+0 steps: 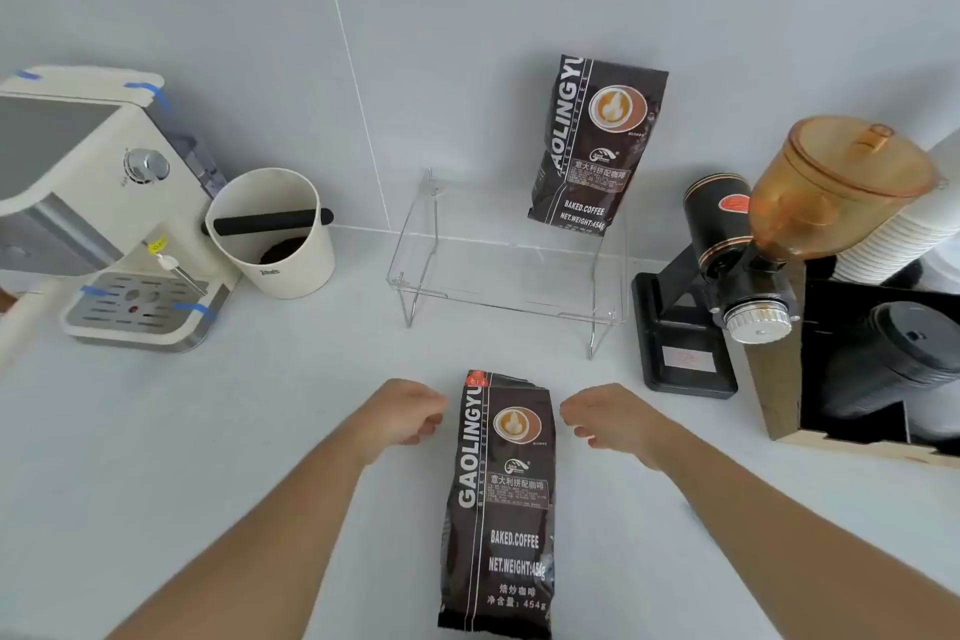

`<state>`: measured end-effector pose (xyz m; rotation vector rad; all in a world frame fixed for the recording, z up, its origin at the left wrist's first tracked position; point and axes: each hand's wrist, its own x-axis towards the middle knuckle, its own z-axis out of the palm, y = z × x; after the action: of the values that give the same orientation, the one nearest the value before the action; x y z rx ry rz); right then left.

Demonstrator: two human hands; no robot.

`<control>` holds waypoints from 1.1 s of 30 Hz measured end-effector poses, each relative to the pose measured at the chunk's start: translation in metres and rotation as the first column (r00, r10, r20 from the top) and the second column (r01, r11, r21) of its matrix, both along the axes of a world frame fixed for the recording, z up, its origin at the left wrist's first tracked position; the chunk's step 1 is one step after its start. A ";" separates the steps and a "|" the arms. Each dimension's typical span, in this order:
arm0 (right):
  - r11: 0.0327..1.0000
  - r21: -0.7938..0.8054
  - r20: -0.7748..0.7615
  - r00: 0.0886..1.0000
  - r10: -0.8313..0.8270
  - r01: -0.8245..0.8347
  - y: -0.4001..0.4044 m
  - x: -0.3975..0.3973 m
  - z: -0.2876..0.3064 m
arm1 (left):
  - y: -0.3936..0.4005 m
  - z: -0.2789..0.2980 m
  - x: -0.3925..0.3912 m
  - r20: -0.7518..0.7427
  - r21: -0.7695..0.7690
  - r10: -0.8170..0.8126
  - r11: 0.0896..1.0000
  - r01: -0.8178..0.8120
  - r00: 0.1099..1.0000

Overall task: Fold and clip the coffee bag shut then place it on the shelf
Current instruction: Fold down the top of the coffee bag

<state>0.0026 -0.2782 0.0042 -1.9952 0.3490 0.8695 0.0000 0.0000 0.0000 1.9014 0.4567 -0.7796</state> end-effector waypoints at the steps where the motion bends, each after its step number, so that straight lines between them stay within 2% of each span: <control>1: 0.997 0.055 -0.008 0.998 -0.059 0.059 0.001 -0.001 -0.007 | -0.005 -0.004 0.000 -0.007 -0.033 0.038 0.999 -0.039 0.999; 7: 0.972 0.139 -0.073 0.981 -0.182 0.191 0.012 -0.013 -0.023 | -0.035 -0.016 -0.008 -0.056 -0.178 0.199 0.962 -0.206 0.978; 21: 0.892 0.317 -0.145 0.945 -0.291 0.324 0.027 -0.011 -0.022 | -0.045 -0.021 -0.011 -0.069 -0.231 0.355 0.903 -0.361 0.932; 25: 0.881 0.347 -0.084 0.947 -0.311 0.320 0.030 -0.014 -0.012 | -0.045 -0.012 -0.014 -0.049 -0.269 0.375 0.888 -0.374 0.926; 33: 0.928 0.299 0.203 0.935 -0.292 0.224 0.028 -0.038 0.017 | -0.043 0.018 -0.037 0.080 -0.381 0.414 0.853 -0.356 0.907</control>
<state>-0.0351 -0.2503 0.0209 -1.7274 0.3249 0.4677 -0.0366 -0.0428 0.0180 1.4508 0.5355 -0.4032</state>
